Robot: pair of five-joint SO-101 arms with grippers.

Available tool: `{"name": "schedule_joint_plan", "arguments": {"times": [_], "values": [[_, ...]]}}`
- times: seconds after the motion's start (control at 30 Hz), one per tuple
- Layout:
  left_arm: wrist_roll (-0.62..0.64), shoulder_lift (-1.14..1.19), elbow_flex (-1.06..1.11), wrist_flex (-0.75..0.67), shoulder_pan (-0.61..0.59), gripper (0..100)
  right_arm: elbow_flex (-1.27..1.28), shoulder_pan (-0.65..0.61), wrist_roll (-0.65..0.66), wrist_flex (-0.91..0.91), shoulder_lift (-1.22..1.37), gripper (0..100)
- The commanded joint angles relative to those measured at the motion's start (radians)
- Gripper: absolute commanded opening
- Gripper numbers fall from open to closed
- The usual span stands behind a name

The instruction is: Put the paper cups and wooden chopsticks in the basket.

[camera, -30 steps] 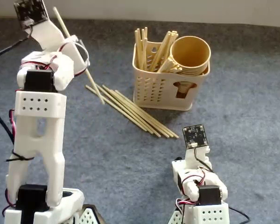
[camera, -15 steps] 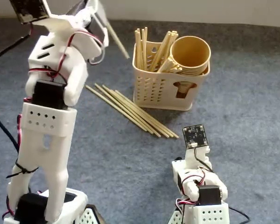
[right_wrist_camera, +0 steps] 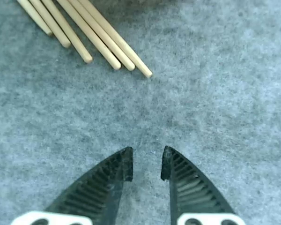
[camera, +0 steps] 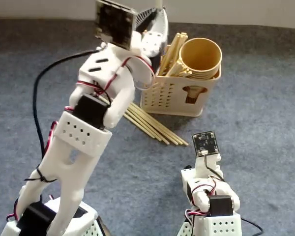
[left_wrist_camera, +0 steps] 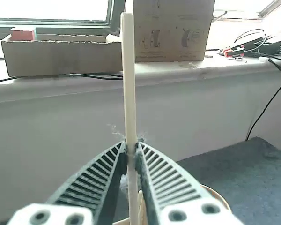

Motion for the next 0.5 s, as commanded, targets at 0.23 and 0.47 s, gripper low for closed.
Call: {"name": "schedule_joint_plan", "arguments": {"times": [0.23, 0.47], "values": [[-0.226, -0.038, 0.3, -0.516, 0.024, 1, 0.117, -0.002, 0.011, 0.005, -0.01, 11.9], [-0.218, -0.038, 0.314, -0.512, 0.024, 1, 0.117, -0.002, 0.011, 0.005, -0.01, 11.9]]}}
